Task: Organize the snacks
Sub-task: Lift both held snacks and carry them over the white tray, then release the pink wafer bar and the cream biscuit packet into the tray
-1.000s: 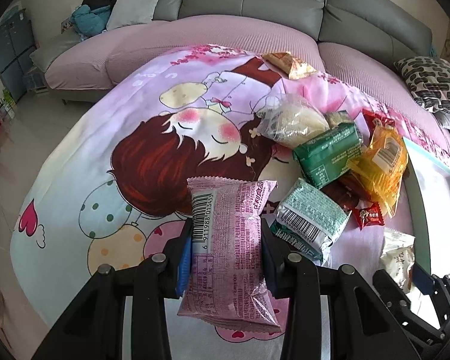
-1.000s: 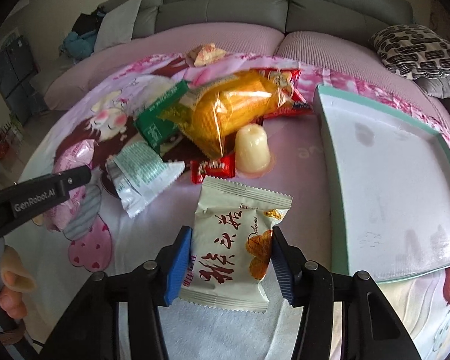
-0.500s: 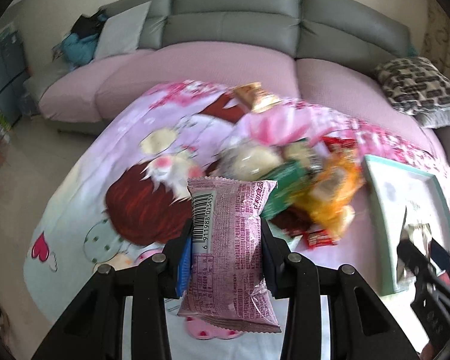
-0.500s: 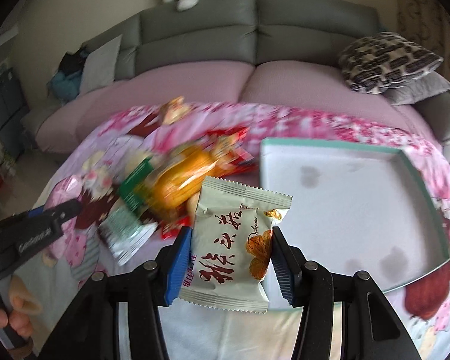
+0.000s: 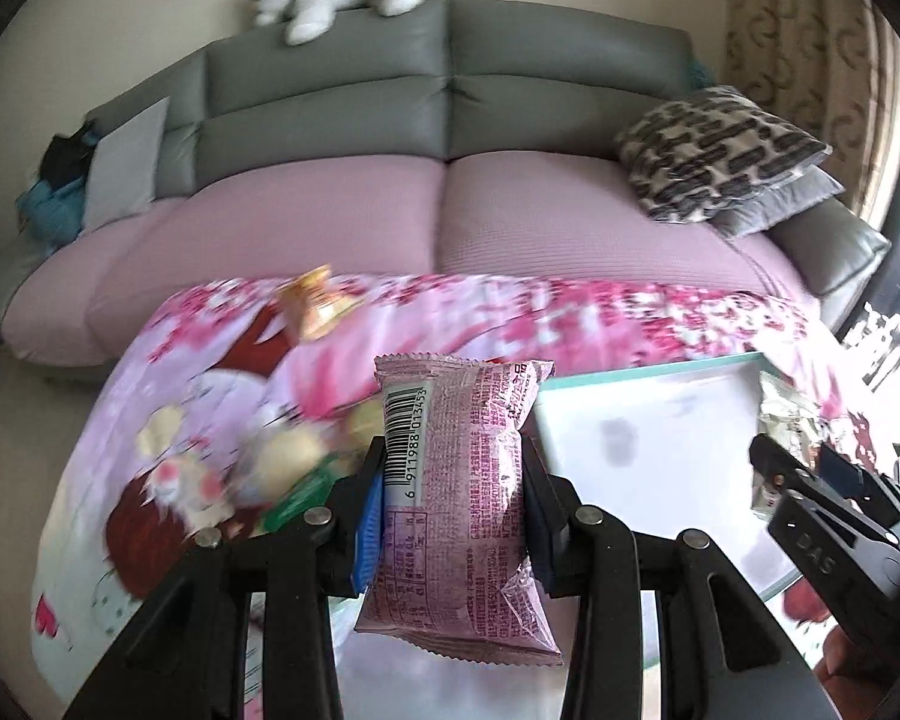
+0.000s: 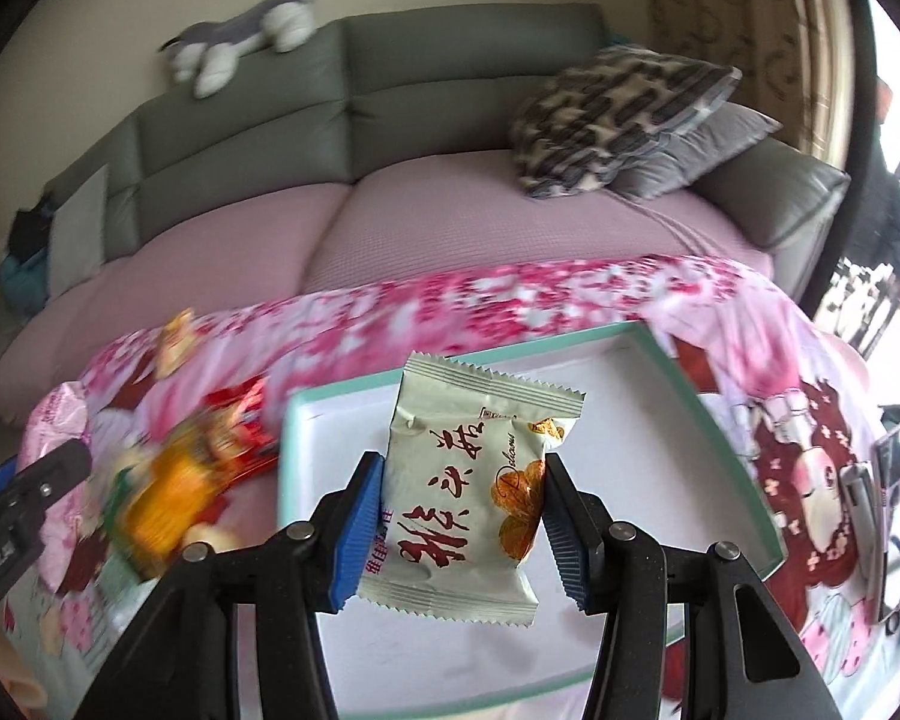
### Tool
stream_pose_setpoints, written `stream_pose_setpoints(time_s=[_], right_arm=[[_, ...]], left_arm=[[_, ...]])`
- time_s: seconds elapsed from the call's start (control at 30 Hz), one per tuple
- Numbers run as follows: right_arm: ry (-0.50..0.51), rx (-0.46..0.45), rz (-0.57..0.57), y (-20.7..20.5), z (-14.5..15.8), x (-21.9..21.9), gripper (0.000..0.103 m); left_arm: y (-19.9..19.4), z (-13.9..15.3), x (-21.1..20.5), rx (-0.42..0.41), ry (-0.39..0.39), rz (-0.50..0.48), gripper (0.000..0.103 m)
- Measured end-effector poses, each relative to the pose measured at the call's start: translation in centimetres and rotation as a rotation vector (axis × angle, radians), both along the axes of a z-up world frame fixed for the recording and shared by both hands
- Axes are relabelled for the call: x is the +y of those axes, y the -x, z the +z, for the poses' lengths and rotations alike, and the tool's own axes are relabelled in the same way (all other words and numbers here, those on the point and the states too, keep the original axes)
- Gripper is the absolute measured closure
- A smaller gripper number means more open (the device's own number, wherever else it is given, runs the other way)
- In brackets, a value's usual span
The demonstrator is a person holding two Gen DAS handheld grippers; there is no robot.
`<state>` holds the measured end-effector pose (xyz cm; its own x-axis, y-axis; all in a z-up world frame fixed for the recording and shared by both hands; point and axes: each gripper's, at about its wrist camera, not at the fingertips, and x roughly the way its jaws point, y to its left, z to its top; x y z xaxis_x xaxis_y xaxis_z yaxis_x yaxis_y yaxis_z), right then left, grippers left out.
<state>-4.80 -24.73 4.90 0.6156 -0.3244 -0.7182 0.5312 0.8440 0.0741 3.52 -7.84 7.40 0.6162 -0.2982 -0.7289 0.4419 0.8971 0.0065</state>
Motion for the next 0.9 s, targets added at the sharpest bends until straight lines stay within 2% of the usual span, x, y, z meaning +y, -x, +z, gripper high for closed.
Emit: stream_pose_setpoints(time_s=[0.2, 0.4, 0.6, 0.9], right_arm=[[-0.051, 0.028, -0.07, -0.2, -2.3, -4.5, 0.049], [-0.075, 0.053, -0.126, 0.1, -4.7, -7.7, 0.049], [-0.075, 0.061, -0.165, 0.5, -5.7, -9.6, 0.049], [-0.081, 0.066, -0.172, 0.6, -5.9, -10.1, 0.049]], left_arm=[[-0.6, -1.5, -5.6, 0.017, 0.0, -0.091, 0.062], [-1.6, -4.5, -10.1, 0.06, -0.024, -0.136, 0.062], [-2.1, -6.2, -12.4, 0.068, -0.051, -0.15, 0.062], [-2.1, -6.5, -13.2, 0.052, -0.067, -0.157, 0.06]])
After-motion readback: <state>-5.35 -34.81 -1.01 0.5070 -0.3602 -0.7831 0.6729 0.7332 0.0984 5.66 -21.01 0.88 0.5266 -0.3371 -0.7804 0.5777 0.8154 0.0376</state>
